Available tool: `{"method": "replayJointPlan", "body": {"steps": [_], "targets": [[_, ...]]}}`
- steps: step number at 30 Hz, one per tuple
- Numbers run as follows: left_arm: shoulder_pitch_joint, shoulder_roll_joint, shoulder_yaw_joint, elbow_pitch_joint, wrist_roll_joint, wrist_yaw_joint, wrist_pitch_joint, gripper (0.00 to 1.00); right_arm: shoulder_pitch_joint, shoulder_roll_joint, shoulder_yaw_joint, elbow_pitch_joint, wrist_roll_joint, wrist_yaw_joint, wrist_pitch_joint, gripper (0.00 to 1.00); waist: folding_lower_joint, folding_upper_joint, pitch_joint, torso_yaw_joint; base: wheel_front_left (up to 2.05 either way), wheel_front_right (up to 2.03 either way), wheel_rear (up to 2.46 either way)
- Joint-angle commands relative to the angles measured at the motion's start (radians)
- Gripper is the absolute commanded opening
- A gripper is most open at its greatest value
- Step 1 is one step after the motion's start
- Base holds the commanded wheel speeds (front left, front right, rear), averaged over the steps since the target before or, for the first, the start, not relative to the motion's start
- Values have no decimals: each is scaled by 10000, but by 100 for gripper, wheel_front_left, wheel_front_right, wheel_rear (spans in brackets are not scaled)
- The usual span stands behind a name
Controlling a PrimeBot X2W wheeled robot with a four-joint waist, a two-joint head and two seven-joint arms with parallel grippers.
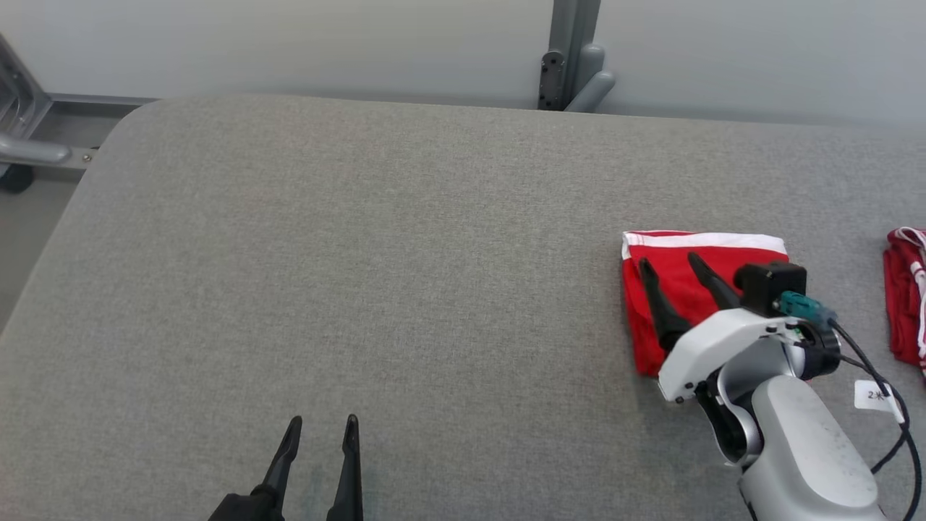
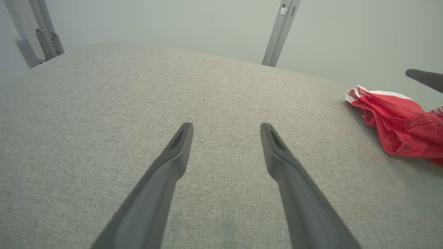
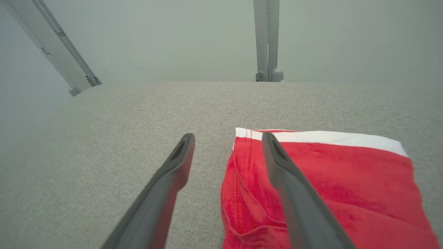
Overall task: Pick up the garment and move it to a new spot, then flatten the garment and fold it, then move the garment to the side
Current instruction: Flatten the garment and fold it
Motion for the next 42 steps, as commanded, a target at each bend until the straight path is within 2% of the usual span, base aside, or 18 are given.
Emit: {"method": "replayJointPlan", "body": {"steps": [1, 5, 9, 10, 11, 12, 13, 21, 29, 34, 37, 42], "targets": [[114, 7, 65, -52, -88, 48, -25, 100, 224, -169, -18, -284, 114, -5, -70, 100, 0, 0, -224, -326, 0, 0, 0], [346, 8, 147, -148, -25, 11, -23, 100, 1035, -731, -320, -1497, -185, -5, -360, 100, 0, 0, -437, -738, 0, 0, 0], [324, 8, 149, -225, -100, 91, -23, 100, 1810, -979, -1007, -2136, -491, -3, -628, 100, 0, 0, -512, -1016, 0, 0, 0], [293, 8, 124, -246, -114, 106, -23, 100, 1979, -1085, -1060, -2170, -648, -5, -628, 91, 0, 0, -488, -1071, 0, 0, 0], [252, 8, 91, -269, -129, 109, -23, 100, 2094, -1131, -1091, -2148, -717, -5, -624, 44, 0, 0, -443, -1121, 0, 0, 0], [208, 8, 47, -285, -145, 108, -23, 100, 2153, -1097, -1141, -2094, -698, -5, -656, 16, 0, 0, -391, -1161, 0, 0, 0], [164, 8, 5, -299, -157, 109, -23, 100, 2199, -1108, -1133, -1993, -713, -3, -666, 0, 0, 0, -330, -1189, 0, 0, 0], [-149, 9, -149, -278, -122, 33, -23, 100, 1575, -1081, -1289, -887, -1074, -5, -1250, 0, 0, 0, 209, -1088, 0, 0, 0], [-482, 9, -32, -140, 129, -139, -23, 100, 19, -964, -932, 1139, -1778, -6, -2043, 0, 0, 0, 668, -756, 0, 0, 0], [-537, 9, -54, -68, 103, -142, -23, 100, -156, -839, -782, 2268, -1952, -5, -2405, 0, 0, 0, 587, -411, 0, 0, 0], [-405, 9, -59, -66, 13, -55, -23, 100, 92, -759, -667, 2433, -1924, -6, -2476, 0, 0, 0, 496, -274, 0, 0, 0], [-276, 9, -88, -63, 7, -34, -23, 100, 759, -479, -418, 1658, -1914, -6, -2473, 0, 0, 0, 407, -146, 0, 0, 0]]}}
